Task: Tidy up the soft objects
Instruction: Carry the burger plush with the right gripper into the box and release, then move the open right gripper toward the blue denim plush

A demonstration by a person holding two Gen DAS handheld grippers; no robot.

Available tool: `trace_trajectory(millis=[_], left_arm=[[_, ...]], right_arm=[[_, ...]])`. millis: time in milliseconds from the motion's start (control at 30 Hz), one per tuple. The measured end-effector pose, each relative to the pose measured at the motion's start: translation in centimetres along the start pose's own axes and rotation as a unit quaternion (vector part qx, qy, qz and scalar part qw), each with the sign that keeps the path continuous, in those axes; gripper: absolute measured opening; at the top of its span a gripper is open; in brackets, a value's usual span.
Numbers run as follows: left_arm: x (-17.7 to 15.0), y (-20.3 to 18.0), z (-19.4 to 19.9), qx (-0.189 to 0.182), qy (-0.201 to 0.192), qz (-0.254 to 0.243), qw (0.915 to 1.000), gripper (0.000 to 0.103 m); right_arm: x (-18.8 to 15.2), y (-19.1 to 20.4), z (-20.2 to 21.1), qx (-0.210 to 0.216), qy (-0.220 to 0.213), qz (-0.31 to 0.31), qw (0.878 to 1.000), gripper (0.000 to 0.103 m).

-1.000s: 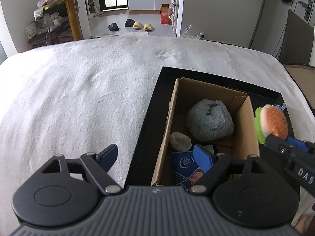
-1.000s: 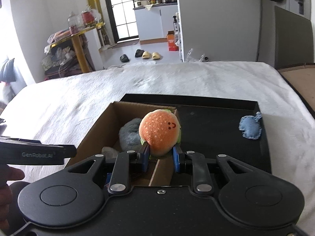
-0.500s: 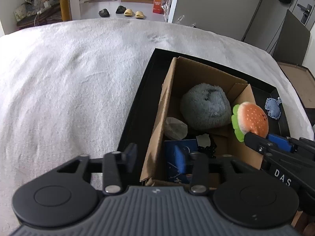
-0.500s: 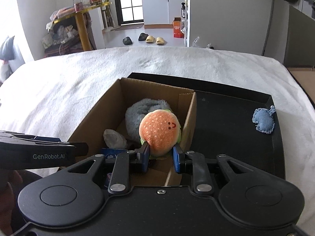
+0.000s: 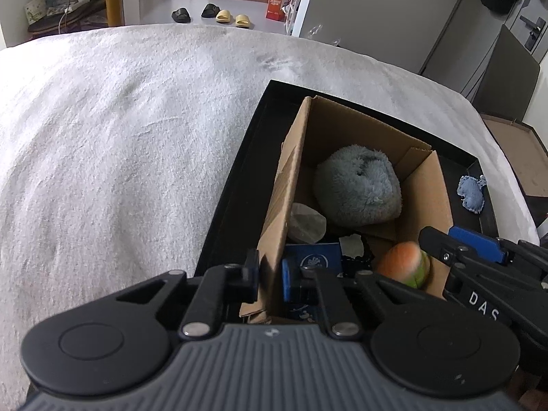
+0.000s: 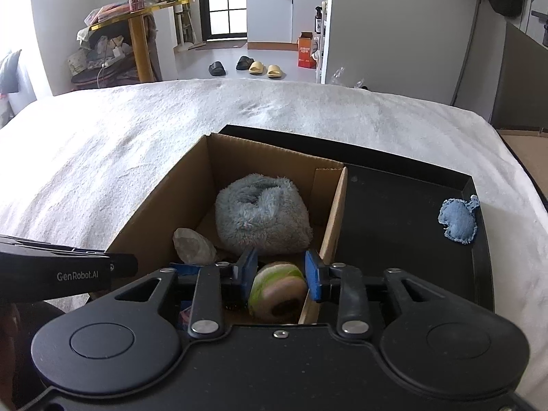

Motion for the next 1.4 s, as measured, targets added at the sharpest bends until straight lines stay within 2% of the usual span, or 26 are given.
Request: trace_trajectory(millis=[100,200,433,533,600,767,967,1267,1400], left_arm=[[0.0,0.0,0.3,0.009,-0.004,0.001,1.0,0.011],[0.2,-0.1,0.6,0.016,0.001,0.003,0.9999,0.012],[0.7,-1.5,1.6,0.033,-0.003,-0.014,0.9993,0.017],[0.8,-2.1,1.9,0.037,-0.001,-0.019,0.9991,0.027],[0.9,-2.7,2.1,0.041,-0.004,-0.023,0.9989,0.039],[1.1,-4.1,2.4,0.056,-0.012,-0.04,0.9975,0.054],[1.5,-6.1,2.5,0.076,-0.018,-0.07,0.9945,0.061],[2.2,-8.7,2.0,0.096,-0.022,-0.086,0.9915,0.063],[2.6,-9.4,1.7,0.108,-0.021,-0.09,0.9899,0.07]], right_arm=[[0.1,-0.3,0.3,0.001,-0.002,-0.005,1.0,0.034],[0.1,-0.8,0.8,-0.004,-0.009,-0.011,1.0,0.043],[0.0,-2.6,1.5,-0.005,-0.015,-0.032,0.999,0.043],[-0.2,-3.6,1.7,-0.006,-0.018,-0.043,0.999,0.045],[-0.2,-4.3,1.9,-0.007,-0.02,-0.049,0.999,0.046],[-0.3,-6.2,2.2,-0.012,-0.025,-0.061,0.998,0.05],[-0.1,-8.5,2.2,-0.016,-0.035,-0.067,0.997,0.055],[0.8,-11.7,2.1,-0.012,-0.049,-0.053,0.997,0.066],[1.4,-12.9,1.6,-0.006,-0.051,-0.044,0.998,0.07]])
Point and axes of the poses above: each gripper's, at about its wrist camera, not at the fingertips, and z roughly against the way its jaws point, y to its left, x to its top, the point moved 2 cm from there along -z, roughly the way its jaws point, and after that the axes turned 3 degrees about -x, right-handed, at the moved point
